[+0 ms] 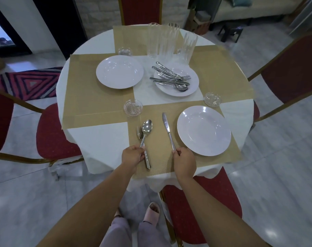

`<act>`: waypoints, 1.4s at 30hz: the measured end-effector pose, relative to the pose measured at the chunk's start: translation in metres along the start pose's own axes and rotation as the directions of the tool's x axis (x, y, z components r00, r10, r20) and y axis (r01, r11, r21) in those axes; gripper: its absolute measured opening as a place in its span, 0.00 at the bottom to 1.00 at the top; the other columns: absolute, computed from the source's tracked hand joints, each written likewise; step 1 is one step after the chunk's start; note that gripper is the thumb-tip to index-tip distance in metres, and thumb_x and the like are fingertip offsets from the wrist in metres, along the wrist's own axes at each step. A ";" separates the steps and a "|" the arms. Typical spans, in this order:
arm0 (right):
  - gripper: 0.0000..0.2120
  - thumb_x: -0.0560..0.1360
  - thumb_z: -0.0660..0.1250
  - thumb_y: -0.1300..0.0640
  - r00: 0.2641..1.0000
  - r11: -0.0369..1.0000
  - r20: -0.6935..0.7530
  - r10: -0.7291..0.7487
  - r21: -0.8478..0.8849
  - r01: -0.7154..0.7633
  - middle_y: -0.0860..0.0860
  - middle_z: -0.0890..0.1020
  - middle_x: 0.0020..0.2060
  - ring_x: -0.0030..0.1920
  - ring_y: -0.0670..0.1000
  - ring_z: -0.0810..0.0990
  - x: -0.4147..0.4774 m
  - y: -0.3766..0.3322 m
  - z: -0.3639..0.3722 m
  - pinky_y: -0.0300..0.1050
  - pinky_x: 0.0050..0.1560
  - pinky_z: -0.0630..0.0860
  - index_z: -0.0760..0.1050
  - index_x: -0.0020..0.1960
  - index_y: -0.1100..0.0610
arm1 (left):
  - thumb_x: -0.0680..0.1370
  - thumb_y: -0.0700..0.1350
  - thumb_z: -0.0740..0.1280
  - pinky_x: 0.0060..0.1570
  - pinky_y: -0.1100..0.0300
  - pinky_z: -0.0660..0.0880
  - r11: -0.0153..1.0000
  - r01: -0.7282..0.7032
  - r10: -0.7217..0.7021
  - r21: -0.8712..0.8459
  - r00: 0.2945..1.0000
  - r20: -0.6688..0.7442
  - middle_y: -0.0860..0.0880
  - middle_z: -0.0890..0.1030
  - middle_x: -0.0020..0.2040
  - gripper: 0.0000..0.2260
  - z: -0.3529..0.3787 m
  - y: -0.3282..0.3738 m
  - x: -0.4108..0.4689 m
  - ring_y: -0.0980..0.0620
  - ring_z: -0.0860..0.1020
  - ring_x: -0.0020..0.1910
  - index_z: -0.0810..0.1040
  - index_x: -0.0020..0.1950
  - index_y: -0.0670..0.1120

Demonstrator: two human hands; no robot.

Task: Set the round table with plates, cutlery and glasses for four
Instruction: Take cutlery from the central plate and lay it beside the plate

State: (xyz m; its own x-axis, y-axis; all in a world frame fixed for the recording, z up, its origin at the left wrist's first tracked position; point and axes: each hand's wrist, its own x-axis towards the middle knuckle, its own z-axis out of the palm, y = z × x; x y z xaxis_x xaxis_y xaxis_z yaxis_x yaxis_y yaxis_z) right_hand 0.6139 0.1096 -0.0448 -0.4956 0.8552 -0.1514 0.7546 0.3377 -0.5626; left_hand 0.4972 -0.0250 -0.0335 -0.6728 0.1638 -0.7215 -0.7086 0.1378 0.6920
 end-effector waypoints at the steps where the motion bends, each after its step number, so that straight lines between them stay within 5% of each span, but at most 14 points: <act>1: 0.09 0.78 0.65 0.50 1.000 1.000 -0.006 0.000 0.003 0.000 0.47 0.80 0.45 0.45 0.48 0.77 -0.001 0.000 0.000 0.43 0.44 0.73 0.82 0.51 0.53 | 0.76 0.37 0.69 0.43 0.62 0.78 1.000 -0.001 0.001 0.004 1.000 -0.002 0.45 0.80 0.41 0.05 0.000 0.000 0.000 0.52 0.79 0.39 0.80 0.51 0.39; 18: 0.09 0.78 0.66 0.52 0.999 0.998 -0.010 0.037 0.058 -0.036 0.49 0.80 0.43 0.44 0.50 0.77 -0.002 -0.001 0.002 0.43 0.43 0.72 0.82 0.49 0.56 | 0.75 0.37 0.70 0.40 0.63 0.77 1.000 0.014 -0.014 0.011 0.999 0.031 0.45 0.80 0.40 0.03 -0.004 -0.001 0.002 0.52 0.78 0.38 0.80 0.48 0.39; 24: 0.07 0.78 0.64 0.55 0.998 0.971 0.003 0.060 0.233 -0.060 0.48 0.81 0.42 0.42 0.47 0.78 -0.001 -0.009 -0.012 0.37 0.39 0.70 0.81 0.48 0.55 | 0.76 0.38 0.69 0.36 0.63 0.76 0.998 0.033 -0.024 -0.061 0.990 0.139 0.46 0.79 0.39 0.01 -0.011 0.011 -0.005 0.53 0.77 0.37 0.79 0.46 0.41; 30: 0.09 0.75 0.64 0.59 0.956 0.926 0.291 0.024 0.354 -0.131 0.48 0.76 0.30 0.31 0.49 0.71 0.018 -0.066 -0.023 0.40 0.32 0.67 0.77 0.36 0.57 | 0.79 0.38 0.66 0.34 0.68 0.74 0.999 -0.032 0.032 -0.006 0.938 0.345 0.50 0.77 0.32 0.05 -0.011 0.029 -0.019 0.57 0.74 0.29 0.79 0.43 0.42; 32: 0.03 0.73 0.66 0.60 0.905 0.873 0.426 0.019 0.434 -0.222 0.45 0.77 0.29 0.30 0.48 0.71 0.028 -0.084 -0.022 0.39 0.32 0.68 0.79 0.42 0.55 | 0.78 0.38 0.66 0.35 0.67 0.73 0.999 -0.052 0.042 0.014 0.924 0.380 0.50 0.77 0.31 0.06 -0.010 0.032 -0.022 0.57 0.74 0.30 0.79 0.43 0.43; 38: 0.25 0.74 0.71 0.58 0.746 0.768 0.663 0.053 0.451 -0.455 0.44 0.78 0.24 0.21 0.41 0.70 0.046 -0.101 -0.016 0.33 0.24 0.66 0.67 0.68 0.52 | 0.78 0.38 0.67 0.36 0.63 0.68 0.996 -0.076 0.051 0.047 0.918 0.394 0.47 0.76 0.35 0.03 -0.012 0.037 -0.024 0.53 0.71 0.33 0.79 0.45 0.42; 42: 0.22 0.76 0.69 0.59 0.702 0.740 0.710 0.061 0.440 -0.509 0.46 0.78 0.27 0.25 0.42 0.73 0.049 -0.097 -0.013 0.34 0.25 0.68 0.70 0.68 0.54 | 0.77 0.38 0.67 0.42 0.59 0.72 0.999 -0.043 0.039 0.005 0.939 0.343 0.46 0.78 0.36 0.03 -0.012 0.035 -0.022 0.51 0.74 0.35 0.80 0.46 0.42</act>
State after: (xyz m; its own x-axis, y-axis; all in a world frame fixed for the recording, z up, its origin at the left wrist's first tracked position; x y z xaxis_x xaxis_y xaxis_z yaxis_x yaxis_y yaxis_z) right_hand 0.5222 0.1236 0.0135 -0.6072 0.3417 -0.7173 0.6213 -0.3585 -0.6967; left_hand 0.4850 -0.0356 0.0065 -0.5861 0.4942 -0.6421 -0.6777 0.1354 0.7228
